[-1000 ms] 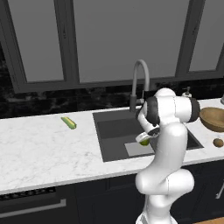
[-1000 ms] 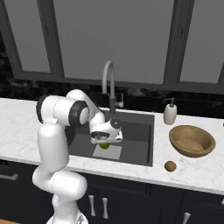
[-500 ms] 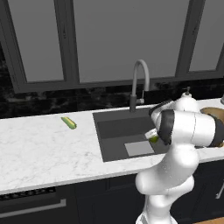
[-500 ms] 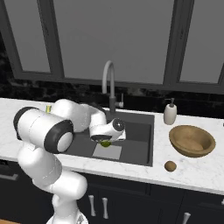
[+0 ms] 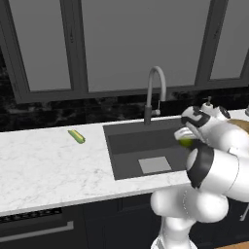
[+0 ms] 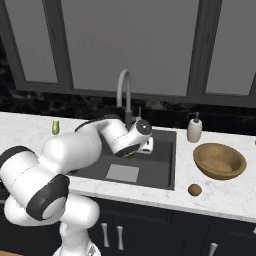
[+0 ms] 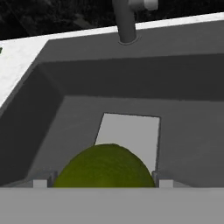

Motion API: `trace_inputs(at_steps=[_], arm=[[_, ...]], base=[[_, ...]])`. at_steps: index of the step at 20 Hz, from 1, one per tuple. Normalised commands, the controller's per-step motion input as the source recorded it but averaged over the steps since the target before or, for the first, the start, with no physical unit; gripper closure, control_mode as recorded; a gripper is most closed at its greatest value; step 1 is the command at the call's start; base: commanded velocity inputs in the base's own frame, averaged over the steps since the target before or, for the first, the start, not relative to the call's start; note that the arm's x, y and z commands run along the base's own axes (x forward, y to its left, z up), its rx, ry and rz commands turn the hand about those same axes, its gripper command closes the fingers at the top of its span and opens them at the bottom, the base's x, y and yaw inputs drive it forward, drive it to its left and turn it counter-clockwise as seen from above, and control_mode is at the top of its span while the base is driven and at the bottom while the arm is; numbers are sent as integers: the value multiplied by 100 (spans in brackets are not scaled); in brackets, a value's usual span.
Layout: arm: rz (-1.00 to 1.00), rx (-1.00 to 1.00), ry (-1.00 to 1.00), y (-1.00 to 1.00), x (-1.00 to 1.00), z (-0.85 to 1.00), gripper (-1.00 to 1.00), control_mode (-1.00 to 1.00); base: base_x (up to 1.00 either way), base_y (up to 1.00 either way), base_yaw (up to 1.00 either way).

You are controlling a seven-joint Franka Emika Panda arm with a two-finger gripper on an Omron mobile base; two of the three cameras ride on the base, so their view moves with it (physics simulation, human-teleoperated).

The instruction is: Pick the lime from the sink and place it in the bowl. Then pick the bowl and place it in the microwave. Then close the microwave door and press the start button.

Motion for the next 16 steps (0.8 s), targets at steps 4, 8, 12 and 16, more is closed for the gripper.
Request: trace_inputs(at_steps=[4,8,12,16], arm=[[-18,0,18,-40,-51,80,100,-100],[-14,-11,0,-37,-51,54,100,-100],[-18,-31,-3,-17,-56,24,100,-100],[-20,-35,-4,-18,-30,22,100,-100]], base=[[0,0,0],[0,0,0],[0,0,0],[0,0,0]])
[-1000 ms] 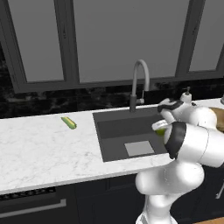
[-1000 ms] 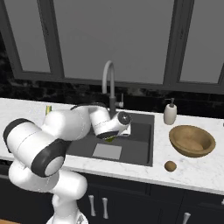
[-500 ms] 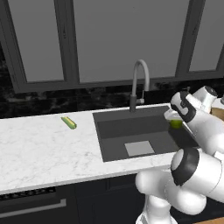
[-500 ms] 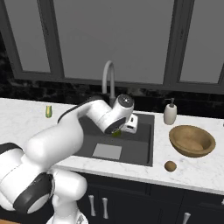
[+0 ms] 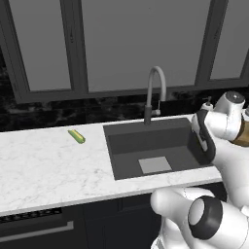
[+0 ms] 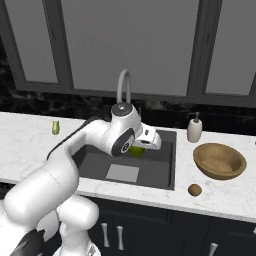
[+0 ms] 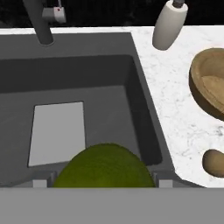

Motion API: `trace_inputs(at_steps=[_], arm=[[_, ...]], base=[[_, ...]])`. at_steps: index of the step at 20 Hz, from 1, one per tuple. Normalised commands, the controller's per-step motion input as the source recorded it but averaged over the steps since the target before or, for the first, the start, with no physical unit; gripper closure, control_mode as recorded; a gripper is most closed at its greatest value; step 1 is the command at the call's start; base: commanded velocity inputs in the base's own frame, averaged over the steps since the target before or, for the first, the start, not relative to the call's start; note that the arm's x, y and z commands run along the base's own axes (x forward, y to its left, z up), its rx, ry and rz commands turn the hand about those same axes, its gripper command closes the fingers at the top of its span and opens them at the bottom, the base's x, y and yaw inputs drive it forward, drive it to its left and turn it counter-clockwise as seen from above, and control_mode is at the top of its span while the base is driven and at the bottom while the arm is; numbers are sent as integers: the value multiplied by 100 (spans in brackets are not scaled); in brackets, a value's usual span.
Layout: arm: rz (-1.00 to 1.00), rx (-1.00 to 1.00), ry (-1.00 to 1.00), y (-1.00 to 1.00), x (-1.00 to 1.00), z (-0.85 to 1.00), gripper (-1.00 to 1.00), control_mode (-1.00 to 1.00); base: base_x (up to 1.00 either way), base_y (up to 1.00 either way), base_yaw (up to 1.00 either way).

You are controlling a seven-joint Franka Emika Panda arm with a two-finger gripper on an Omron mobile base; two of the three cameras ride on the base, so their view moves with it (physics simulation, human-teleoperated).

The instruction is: Pick the lime from the sink and place it in the bowl. Then pick the bowl and place it in the microwave. Then close the microwave door and press the start button.

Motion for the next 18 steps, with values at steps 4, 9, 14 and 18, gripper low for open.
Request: trace_inputs(at_steps=[4,9,14,18], arm=[[-23,-24,0,-35,-4,45,100,-100],[-11,5,3,-69,0,52,100,-100],[-1,10,4,-79,0,5,100,-100],[-6,5,3,-64,0,0,100,-100]], base=[[0,0,0],[0,0,0],[0,0,0],[0,0,0]])
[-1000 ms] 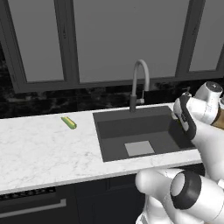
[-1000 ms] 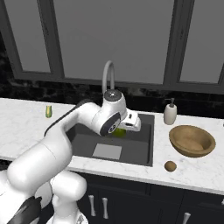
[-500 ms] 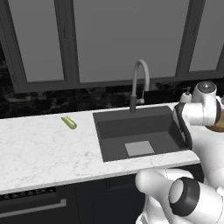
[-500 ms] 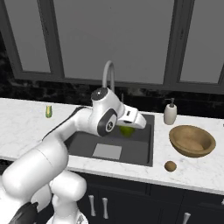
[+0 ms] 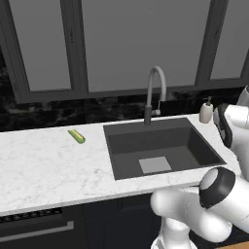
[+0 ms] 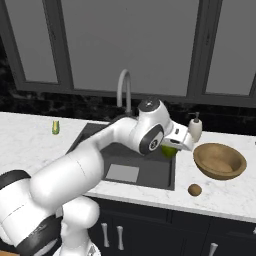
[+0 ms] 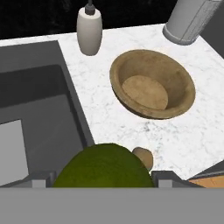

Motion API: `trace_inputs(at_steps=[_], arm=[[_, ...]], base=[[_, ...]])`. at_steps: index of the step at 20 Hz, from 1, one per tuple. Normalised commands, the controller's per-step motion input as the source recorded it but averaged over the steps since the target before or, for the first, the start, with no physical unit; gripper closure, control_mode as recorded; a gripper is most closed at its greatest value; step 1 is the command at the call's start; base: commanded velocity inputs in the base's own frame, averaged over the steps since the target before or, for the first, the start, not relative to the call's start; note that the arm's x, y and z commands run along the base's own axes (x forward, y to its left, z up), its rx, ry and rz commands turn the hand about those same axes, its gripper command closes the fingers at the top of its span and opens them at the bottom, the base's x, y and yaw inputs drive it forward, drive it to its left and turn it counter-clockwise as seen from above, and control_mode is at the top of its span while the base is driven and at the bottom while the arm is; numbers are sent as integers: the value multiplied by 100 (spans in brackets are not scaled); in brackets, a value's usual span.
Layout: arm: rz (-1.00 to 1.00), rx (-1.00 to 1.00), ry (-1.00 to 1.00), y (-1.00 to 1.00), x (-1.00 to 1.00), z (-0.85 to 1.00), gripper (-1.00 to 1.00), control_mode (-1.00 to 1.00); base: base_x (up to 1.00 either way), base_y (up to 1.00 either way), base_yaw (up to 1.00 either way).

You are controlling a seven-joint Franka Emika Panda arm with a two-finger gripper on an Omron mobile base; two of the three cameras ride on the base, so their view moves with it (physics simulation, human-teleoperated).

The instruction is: Pick the lime from the sink and place it in the bowl. Then pick the bowl and place it in the microwave. Then close the microwave door and press the start button.

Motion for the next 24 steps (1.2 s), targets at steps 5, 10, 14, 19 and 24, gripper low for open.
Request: trace_inputs(at_steps=[5,10,14,19,24], arm=[[-3,6,1,-64,8,0,100,-100],[0,7,2,-57,26,0,100,-100],[0,6,2,-42,38,0,100,-100],[0,7,1,-35,33,-11,100,-100],[0,1,1,-15,40,-21,100,-100]], base=[[0,0,0],[0,0,0],[0,0,0],[0,0,0],[0,0,0]])
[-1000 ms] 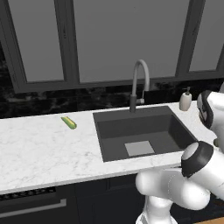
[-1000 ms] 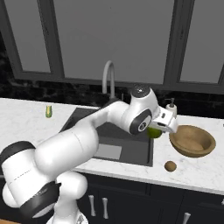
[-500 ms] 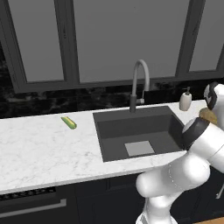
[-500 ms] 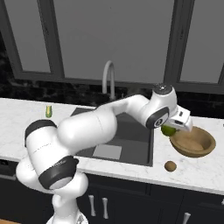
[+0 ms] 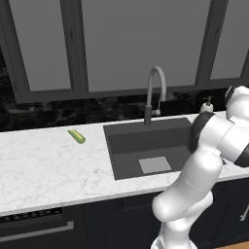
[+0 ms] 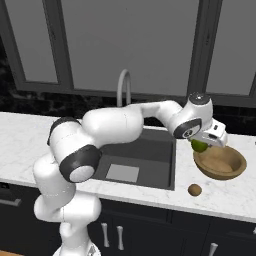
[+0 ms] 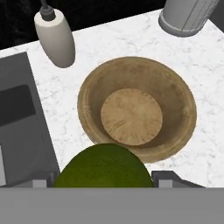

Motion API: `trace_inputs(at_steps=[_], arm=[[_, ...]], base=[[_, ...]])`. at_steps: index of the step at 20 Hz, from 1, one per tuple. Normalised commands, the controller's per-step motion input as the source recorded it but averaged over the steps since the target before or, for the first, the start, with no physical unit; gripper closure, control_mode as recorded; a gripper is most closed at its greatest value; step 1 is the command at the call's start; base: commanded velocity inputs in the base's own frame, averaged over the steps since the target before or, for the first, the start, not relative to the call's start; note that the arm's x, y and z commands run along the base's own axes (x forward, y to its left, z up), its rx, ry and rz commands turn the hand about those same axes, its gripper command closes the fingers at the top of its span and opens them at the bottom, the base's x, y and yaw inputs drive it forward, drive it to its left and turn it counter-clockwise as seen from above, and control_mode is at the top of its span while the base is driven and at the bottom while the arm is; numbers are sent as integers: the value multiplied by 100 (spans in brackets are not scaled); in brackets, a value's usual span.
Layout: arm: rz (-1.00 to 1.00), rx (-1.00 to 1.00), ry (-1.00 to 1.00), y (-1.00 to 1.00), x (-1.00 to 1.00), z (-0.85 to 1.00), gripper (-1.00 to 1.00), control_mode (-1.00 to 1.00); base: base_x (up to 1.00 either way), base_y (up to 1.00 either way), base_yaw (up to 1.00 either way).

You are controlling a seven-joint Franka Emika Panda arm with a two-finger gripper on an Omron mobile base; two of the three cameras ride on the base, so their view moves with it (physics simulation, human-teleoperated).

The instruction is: Pick the lime from the sink and place it in the bowl. Then pick the bowl and place it in the microwave. Then close the microwave door and press the start button.

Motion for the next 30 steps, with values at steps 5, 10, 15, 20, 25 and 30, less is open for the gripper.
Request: trace_inputs(at_steps=[5,10,15,20,25,30], arm=[[0,3,0,-17,13,-36,100,-100],[0,3,0,-19,16,-18,100,-100],[0,2,2,-21,25,-10,100,-100],[0,0,0,-17,23,-34,100,-100],[0,0,0,-12,26,-42,100,-100],[0,0,0,-5,40,-49,100,-100]], base=[[0,0,0],[0,0,0],[0,0,0],[0,0,0],[0,0,0],[0,0,0]])
